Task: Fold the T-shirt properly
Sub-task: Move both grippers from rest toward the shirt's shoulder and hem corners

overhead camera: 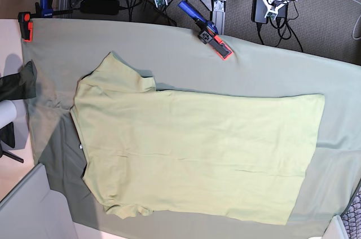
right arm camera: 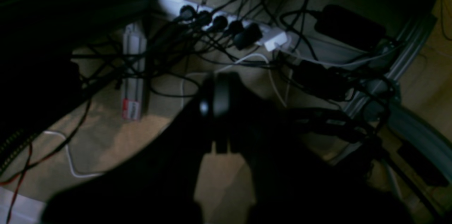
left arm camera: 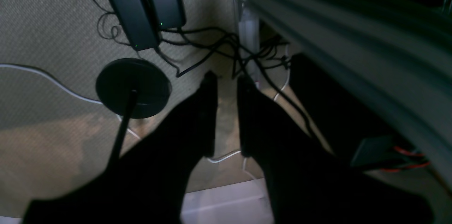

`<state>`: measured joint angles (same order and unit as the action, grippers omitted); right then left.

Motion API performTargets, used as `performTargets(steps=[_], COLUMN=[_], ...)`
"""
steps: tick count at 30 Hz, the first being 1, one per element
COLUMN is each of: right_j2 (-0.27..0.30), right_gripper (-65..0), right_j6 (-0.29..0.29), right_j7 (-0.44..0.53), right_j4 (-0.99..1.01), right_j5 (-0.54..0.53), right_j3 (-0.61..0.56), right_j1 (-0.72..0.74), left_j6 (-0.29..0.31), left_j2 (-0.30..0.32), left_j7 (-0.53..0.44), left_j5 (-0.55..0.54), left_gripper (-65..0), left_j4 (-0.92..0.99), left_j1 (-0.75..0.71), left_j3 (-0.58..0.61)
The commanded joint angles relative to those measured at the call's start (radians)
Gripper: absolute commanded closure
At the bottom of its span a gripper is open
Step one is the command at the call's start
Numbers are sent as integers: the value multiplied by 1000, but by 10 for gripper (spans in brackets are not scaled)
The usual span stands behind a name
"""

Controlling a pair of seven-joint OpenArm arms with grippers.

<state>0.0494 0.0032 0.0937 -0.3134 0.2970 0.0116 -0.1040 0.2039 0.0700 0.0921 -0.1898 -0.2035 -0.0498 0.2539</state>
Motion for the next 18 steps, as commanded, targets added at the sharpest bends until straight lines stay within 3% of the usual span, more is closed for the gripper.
performTargets(steps=[1,5,9,18], right_j2=[3,6,25,94], right_gripper=[0,0,0,0], right_j6=[4,3,1,8], right_j7=[6,3,4,4], right_j4=[-5,-6,-42,-269], right_j5=[3,23,71,47], right_j3=[1,1,1,1], right_j1=[-9,-34,-94,-291], left_j6=[18,26,134,134], left_j2=[9,43,93,167], left_j7=[10,8,-22,-52], left_j5=[9,-24,-71,-72], left_gripper=[-141,-141,-141,-141], left_j4=[-5,-27,-136,-430], left_j1=[2,-10,-74,-271], left_j3=[-1,-1,-1,-1])
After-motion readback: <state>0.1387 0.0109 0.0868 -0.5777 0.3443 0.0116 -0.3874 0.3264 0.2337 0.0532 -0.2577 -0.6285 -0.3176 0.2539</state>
